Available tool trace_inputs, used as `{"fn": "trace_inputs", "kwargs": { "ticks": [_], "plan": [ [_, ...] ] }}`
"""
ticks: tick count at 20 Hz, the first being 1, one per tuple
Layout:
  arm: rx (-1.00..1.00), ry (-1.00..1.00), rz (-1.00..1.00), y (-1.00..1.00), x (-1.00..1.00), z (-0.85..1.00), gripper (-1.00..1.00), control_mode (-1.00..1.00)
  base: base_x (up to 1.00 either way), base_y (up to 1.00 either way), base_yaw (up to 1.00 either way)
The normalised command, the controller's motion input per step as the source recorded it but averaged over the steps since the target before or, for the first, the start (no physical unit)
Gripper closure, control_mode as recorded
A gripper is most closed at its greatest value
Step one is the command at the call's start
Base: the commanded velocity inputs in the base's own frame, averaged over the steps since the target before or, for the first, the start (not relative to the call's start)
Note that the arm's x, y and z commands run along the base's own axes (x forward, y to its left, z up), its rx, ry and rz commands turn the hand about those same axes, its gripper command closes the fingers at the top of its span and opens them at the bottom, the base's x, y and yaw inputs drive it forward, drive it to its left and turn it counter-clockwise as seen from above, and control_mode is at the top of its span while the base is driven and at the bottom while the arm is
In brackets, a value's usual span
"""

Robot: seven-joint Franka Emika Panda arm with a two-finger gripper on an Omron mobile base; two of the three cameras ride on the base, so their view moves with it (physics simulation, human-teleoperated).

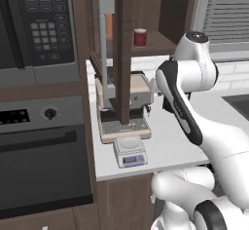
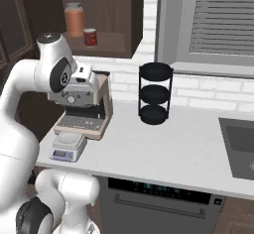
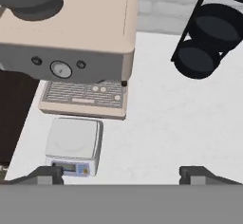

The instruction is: Pick the canned food and place it on the digital scale for weighing, and close the cabinet.

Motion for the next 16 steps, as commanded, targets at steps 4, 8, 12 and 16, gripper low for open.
{"fn": "trace_inputs", "kwargs": {
  "ticks": [4, 8, 12, 16],
  "plan": [
    [0.00, -0.33, 0.00, 0.01, -0.57, 0.11, -1.00, -1.00, 0.00, 0.00, 0.00],
    [0.00, -0.33, 0.00, 0.00, -0.44, 0.31, -1.00, -1.00, 0.00, 0.00, 0.00],
    [0.00, -0.33, 0.00, 0.00, -0.35, 0.41, -1.00, -1.00, 0.00, 0.00, 0.00],
    [0.00, -0.27, 0.00, 0.00, -0.26, 0.55, -1.00, -1.00, 0.00, 0.00, 0.00]
  ]
}}
